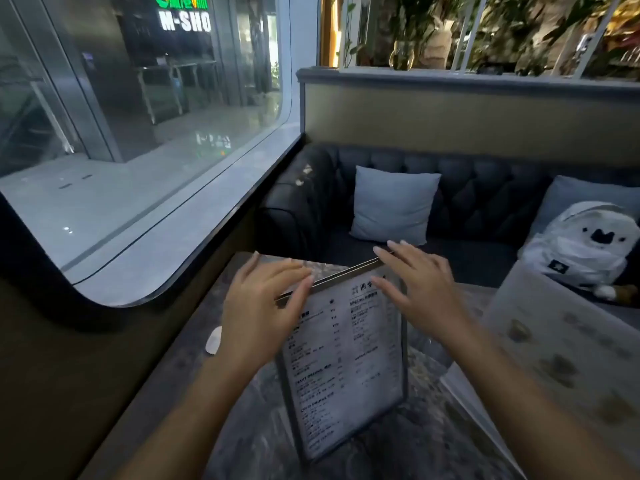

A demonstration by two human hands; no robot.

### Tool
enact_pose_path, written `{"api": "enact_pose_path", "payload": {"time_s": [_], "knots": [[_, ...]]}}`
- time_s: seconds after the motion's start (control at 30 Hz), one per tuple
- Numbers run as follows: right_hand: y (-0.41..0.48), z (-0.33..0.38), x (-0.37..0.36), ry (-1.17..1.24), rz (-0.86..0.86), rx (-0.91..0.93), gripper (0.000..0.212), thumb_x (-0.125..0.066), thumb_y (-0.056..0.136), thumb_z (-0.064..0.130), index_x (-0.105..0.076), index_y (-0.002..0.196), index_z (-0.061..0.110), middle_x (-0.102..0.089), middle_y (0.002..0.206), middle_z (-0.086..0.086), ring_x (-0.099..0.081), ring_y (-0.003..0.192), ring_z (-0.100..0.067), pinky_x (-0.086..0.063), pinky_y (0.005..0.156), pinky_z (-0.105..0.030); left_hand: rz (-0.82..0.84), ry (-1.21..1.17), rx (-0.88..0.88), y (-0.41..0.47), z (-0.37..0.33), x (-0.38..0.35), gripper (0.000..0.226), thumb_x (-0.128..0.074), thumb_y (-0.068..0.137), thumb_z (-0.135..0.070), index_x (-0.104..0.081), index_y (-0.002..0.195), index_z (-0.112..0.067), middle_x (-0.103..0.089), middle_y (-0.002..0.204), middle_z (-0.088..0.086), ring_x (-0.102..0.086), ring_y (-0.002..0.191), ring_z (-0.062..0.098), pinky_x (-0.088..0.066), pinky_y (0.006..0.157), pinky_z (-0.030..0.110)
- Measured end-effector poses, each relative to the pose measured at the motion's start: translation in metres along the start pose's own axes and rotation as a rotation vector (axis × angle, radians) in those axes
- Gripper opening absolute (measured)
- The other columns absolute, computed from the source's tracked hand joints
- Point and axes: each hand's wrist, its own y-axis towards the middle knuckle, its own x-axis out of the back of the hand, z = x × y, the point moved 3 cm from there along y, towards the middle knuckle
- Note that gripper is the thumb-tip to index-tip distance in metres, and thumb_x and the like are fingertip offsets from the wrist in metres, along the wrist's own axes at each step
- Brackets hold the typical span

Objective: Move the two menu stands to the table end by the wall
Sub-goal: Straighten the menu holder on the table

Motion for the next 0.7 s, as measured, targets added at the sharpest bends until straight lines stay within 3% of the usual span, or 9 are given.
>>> {"api": "enact_pose_path", "payload": {"time_s": [0.1, 0.33, 0.5, 0.7], "knots": [[0.004, -0.003, -0.001, 0.03, -0.025, -0.008, 0.041, -0.052, 0.088, 0.038, -0.05, 0.127, 0.025, -0.051, 0.137, -0.003, -0.036, 0.132, -0.016, -0.024, 0.098, -0.033, 0.023, 0.03, -0.016, 0.0, 0.006, -0.001, 0.019, -0.06, 0.082, -0.027, -0.072, 0.092, -0.017, -0.075, 0.094, -0.001, -0.067, 0.089, 0.013, -0.041, 0.101, 0.044], [0.014, -0.007, 0.004, 0.088, -0.134, -0.049, 0.025, -0.062, 0.081, 0.035, -0.068, 0.103, 0.024, -0.068, 0.112, 0.002, -0.054, 0.107, -0.016, -0.02, 0.082, -0.027, 0.102, 0.067, 0.008, -0.001, 0.014, -0.004, 0.01, -0.07, 0.078, -0.02, -0.074, 0.087, -0.016, -0.076, 0.082, -0.001, -0.068, 0.077, 0.016, -0.045, 0.094, 0.042], [0.02, -0.012, 0.007, 0.207, -0.163, -0.103, 0.017, -0.067, 0.075, 0.033, -0.073, 0.087, 0.021, -0.07, 0.094, 0.001, -0.05, 0.095, -0.015, -0.017, 0.075, -0.026, 0.122, 0.109, -0.005, 0.008, 0.015, -0.008, 0.008, -0.07, 0.078, -0.022, -0.073, 0.082, -0.016, -0.074, 0.074, 0.001, -0.065, 0.074, 0.021, -0.046, 0.088, 0.04], [0.014, -0.022, 0.017, 0.205, -0.142, -0.149, 0.016, -0.071, 0.071, 0.037, -0.073, 0.076, 0.023, -0.059, 0.079, 0.011, -0.043, 0.086, -0.01, -0.015, 0.071, -0.027, 0.171, 0.053, -0.011, 0.027, 0.018, -0.017, 0.007, -0.07, 0.077, -0.022, -0.073, 0.081, -0.017, -0.076, 0.082, 0.0, -0.064, 0.078, 0.02, -0.045, 0.085, 0.042]]}}
